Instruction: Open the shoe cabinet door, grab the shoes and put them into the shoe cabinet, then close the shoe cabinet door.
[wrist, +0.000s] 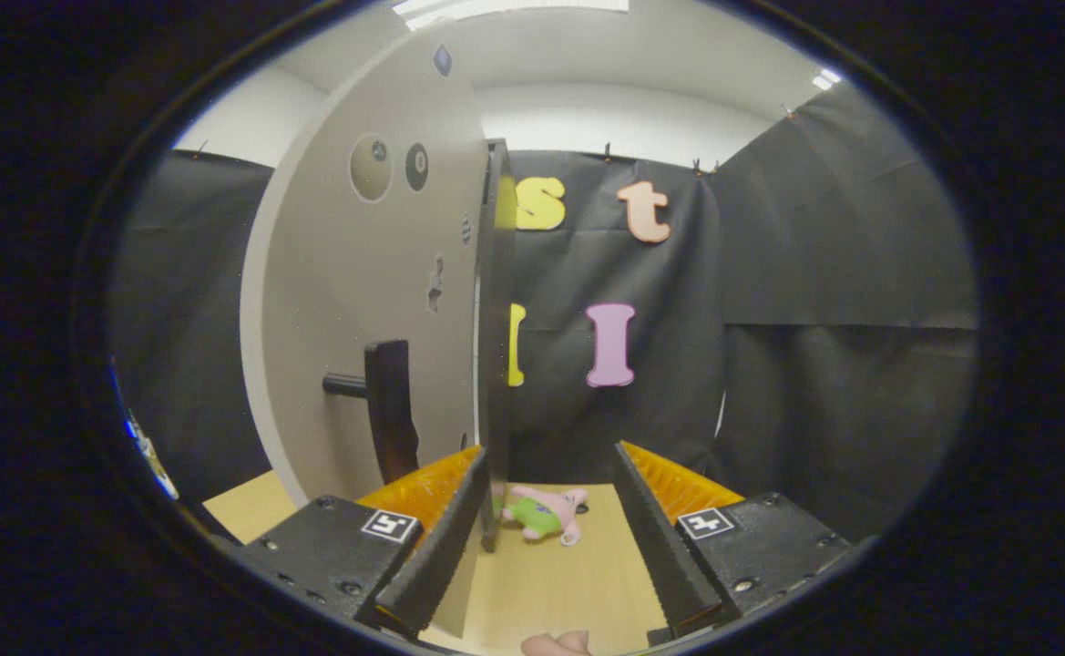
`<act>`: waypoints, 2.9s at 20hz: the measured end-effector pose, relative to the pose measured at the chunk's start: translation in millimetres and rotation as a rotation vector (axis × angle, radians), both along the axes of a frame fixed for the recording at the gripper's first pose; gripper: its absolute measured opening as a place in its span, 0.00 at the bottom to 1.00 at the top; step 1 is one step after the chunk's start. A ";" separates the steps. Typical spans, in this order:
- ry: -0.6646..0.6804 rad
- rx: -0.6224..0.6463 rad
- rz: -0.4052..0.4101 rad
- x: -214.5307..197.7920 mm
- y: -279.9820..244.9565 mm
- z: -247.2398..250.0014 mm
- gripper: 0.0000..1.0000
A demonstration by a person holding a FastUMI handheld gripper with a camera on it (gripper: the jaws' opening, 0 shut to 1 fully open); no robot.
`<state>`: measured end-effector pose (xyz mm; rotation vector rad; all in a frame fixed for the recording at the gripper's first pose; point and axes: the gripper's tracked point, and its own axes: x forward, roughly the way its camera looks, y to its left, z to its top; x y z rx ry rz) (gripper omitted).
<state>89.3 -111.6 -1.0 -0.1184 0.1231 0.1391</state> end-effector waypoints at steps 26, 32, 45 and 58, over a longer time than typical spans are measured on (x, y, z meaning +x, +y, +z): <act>-0.055 -0.045 0.105 13.3 283.9 -49.8 0.92; -0.014 0.013 0.186 10.7 356.4 -72.7 1.00; -0.067 0.133 0.067 -15.5 293.1 -46.8 0.99; -0.135 0.151 -0.085 -113.5 239.4 -56.6 0.98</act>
